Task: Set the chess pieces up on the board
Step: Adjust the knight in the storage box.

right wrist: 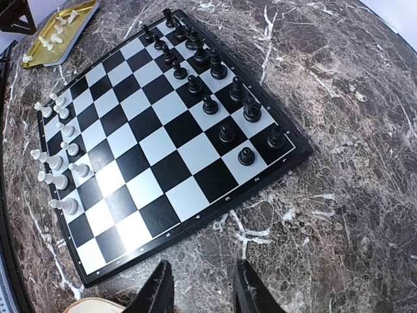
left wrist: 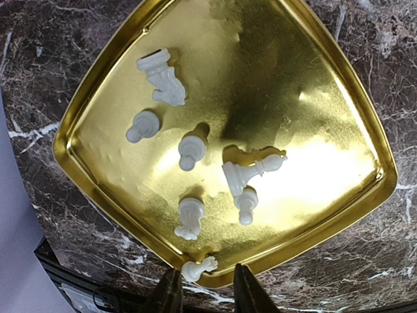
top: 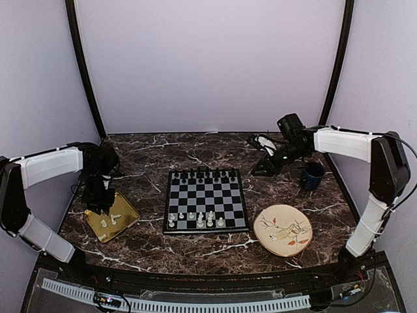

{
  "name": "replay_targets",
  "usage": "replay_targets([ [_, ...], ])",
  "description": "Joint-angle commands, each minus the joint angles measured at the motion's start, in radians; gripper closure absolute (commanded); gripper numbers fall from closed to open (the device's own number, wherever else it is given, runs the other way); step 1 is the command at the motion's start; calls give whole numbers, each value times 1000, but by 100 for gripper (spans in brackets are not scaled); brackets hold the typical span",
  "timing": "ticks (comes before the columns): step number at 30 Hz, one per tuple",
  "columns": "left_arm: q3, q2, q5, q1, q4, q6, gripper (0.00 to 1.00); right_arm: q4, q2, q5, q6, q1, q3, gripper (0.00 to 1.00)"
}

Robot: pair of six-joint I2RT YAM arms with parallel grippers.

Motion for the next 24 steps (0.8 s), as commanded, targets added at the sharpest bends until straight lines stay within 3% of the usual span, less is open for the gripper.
replay_targets([
  [1, -26, 28, 34, 5, -3, -12, 70, -1, 10, -3, -11, 0, 9, 68],
  [11, -52, 92, -20, 7, 3, -56, 67, -2, 13, -5, -13, 0, 8, 68],
  [24, -43, 183, 10, 9, 22, -54, 66, -3, 13, -12, -13, 0, 7, 68],
])
